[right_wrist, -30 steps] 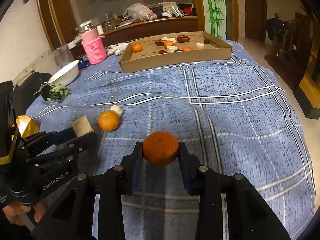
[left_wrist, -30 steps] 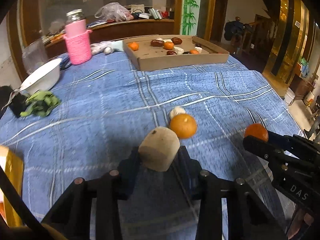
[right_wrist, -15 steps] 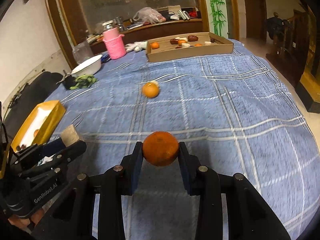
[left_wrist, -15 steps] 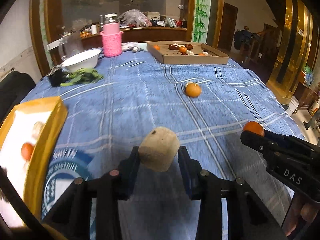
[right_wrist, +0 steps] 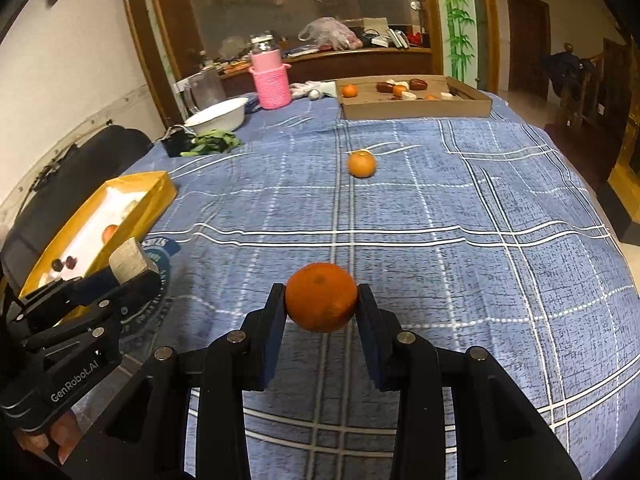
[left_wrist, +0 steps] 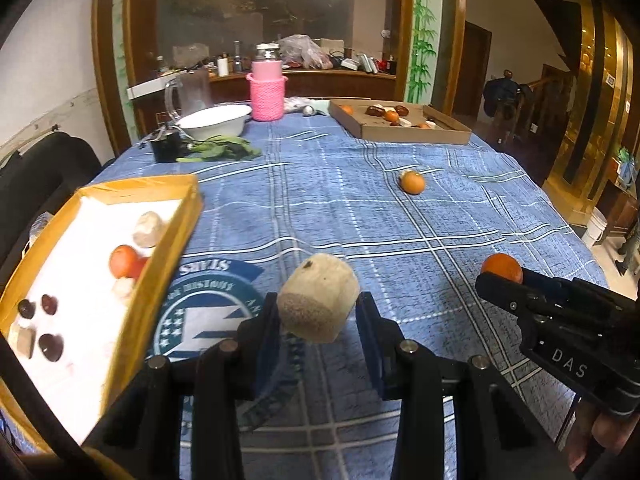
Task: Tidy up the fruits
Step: 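Carry the orange and cork block over the white tray with both tools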
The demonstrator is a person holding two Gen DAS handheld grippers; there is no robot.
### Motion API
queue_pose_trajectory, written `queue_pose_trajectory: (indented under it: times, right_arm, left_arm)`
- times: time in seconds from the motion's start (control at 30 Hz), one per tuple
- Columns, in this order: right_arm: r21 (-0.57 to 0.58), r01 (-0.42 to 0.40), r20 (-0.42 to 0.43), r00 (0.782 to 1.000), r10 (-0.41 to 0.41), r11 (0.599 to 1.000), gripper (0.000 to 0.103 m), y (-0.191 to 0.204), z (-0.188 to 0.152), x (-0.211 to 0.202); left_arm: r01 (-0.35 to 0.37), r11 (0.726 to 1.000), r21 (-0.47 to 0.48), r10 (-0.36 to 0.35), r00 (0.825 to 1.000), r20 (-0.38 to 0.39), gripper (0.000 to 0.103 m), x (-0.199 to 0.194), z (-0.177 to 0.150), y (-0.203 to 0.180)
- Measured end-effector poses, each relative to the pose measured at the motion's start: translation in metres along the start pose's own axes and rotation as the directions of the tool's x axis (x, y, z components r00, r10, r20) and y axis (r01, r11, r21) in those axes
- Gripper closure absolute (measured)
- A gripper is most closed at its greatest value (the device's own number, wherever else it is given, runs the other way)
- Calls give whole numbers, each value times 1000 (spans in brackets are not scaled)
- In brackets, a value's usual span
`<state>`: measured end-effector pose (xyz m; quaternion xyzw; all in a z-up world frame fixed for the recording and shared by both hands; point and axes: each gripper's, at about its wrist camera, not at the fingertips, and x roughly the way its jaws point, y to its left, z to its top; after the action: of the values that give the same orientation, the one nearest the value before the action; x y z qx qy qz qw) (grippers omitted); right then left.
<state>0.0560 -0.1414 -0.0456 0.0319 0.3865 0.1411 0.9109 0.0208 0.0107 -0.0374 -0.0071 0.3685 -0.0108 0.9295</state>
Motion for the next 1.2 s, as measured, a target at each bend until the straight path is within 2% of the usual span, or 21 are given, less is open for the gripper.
queue_pose_trajectory:
  times: [0.8,1.2]
  right_arm:
    - [-84,-85,31,996,87,993,70,52,10,-6]
    - [-176,-166,26,985,173,970,70,110,23,1]
  left_arm:
    - [-125,987,-102,128,992,24,62,-31,-4,64]
    - [-240,949,-206,248,969,13,62,-41,-5,137]
